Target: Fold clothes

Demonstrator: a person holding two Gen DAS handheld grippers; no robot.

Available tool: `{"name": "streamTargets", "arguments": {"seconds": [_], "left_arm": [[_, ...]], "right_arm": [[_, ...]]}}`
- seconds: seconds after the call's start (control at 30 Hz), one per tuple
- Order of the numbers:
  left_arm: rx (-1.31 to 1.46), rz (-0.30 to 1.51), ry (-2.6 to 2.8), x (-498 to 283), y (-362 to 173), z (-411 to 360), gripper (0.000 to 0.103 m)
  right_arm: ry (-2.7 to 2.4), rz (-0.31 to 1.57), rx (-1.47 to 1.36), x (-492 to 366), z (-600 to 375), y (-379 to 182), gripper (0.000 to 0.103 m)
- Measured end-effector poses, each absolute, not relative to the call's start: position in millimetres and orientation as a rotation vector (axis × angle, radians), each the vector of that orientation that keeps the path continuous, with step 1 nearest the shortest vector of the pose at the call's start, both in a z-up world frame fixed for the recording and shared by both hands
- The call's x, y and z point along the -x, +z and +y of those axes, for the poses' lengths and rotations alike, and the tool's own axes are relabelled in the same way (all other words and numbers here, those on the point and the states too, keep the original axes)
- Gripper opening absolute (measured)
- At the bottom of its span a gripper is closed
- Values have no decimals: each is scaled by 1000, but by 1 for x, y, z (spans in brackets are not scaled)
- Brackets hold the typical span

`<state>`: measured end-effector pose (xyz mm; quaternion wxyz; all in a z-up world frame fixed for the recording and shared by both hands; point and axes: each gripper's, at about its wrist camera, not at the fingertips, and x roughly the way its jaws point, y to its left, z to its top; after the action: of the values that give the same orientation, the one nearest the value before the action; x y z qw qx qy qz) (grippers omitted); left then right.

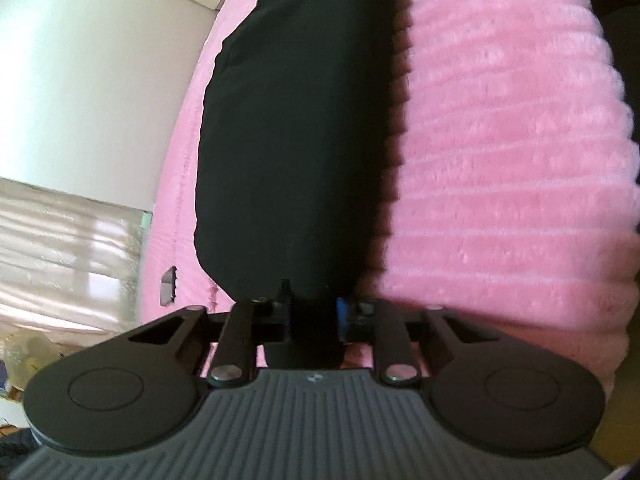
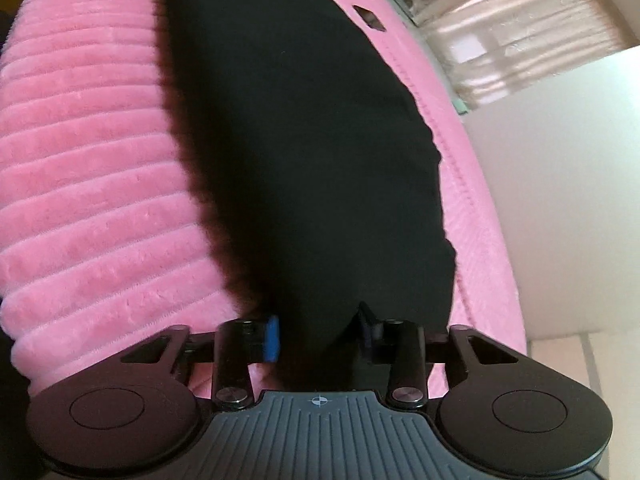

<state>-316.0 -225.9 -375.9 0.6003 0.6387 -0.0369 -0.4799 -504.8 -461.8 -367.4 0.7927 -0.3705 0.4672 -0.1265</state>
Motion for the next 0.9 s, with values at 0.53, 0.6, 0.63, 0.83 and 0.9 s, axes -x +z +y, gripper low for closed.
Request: {"name": "streamTargets", "arguments": {"seconds": [0.53, 0.6, 0.63, 0.83, 0.9], "left_arm": [[-1284, 13, -1384, 466, -334, -154, 10], [-1251, 35, -1377, 466, -336, -153, 11], [-1218, 54, -1377, 461, -331, -156, 12], [-1129, 56, -1429, 450, -312, -141, 32], [-1081, 78, -1423, 444, -306, -131, 33]], "right_arm": [[-428, 1094, 757, 615, -436, -354, 41], [-437, 1051, 752, 615, -417, -345, 69], [-428, 1022, 748, 614, -405, -339, 72], [-241, 839, 710, 583, -322, -314, 72], [-132, 787, 719, 568, -292, -315, 75]]}}
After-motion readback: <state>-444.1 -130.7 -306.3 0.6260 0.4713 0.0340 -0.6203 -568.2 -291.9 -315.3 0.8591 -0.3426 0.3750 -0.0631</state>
